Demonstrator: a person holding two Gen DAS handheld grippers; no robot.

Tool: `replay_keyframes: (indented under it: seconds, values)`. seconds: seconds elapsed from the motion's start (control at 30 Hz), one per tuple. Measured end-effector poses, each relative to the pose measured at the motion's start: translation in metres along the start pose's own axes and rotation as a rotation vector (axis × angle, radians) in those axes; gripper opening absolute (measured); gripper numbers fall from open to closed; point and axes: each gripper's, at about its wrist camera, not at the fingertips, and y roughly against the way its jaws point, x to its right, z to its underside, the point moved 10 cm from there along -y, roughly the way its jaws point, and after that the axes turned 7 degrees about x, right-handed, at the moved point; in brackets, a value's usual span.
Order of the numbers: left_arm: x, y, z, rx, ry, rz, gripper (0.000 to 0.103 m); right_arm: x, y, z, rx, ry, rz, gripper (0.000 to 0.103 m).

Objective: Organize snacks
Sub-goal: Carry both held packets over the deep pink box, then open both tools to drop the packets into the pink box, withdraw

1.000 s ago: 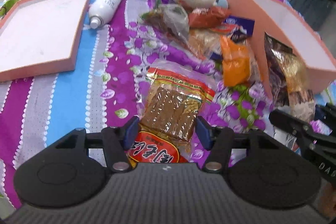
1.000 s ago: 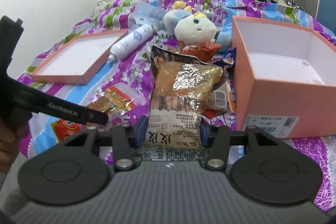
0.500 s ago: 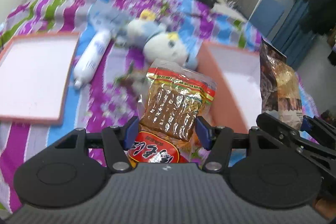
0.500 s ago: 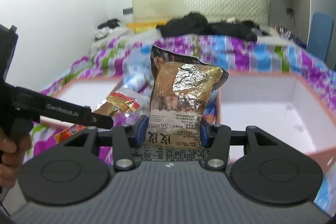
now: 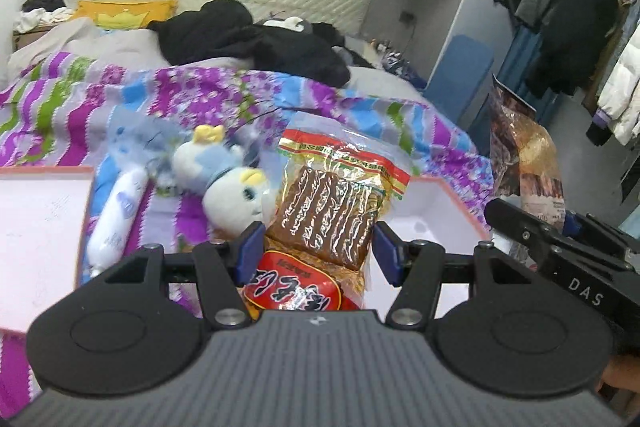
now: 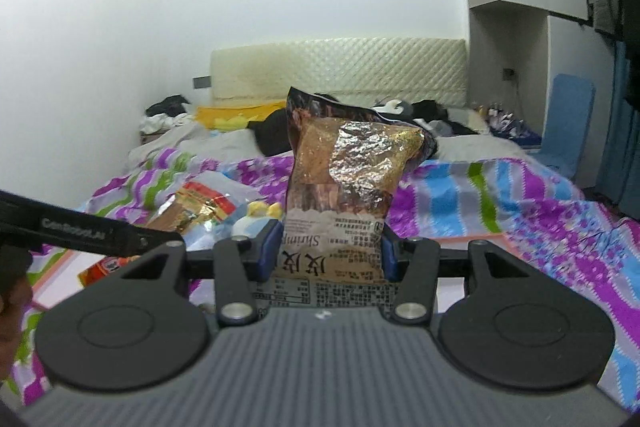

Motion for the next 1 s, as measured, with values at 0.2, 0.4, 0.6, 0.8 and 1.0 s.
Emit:
replay_keyframes:
  seconds: [0.2,0.4,0.6,0.8,1.0]
  values:
    - [0.037,-0.037,-0.008,-0.020,-0.018,0.041,0.064,0.052,-0.021,0.013,-0.064,-0.014,0.080,0.052]
    - [0.070,-0.094,0.008,-0.099,-0.014,0.078,0.064,0.098,-0.047,0.054,-0.173,-0.027,0.140,0.052]
    - [0.086,-0.155,0.043,-0.199,-0.042,0.073,0.064,0.121,-0.070,0.105,-0.286,-0.046,0.132,0.053]
    - [0.083,-0.199,0.084,-0.304,-0.024,0.061,0.064,0.133,-0.086,0.156,-0.380,-0.091,0.146,0.053]
    - [0.080,-0.213,0.107,-0.361,-0.042,0.047,0.072,0.135,-0.089,0.175,-0.418,-0.123,0.147,0.054]
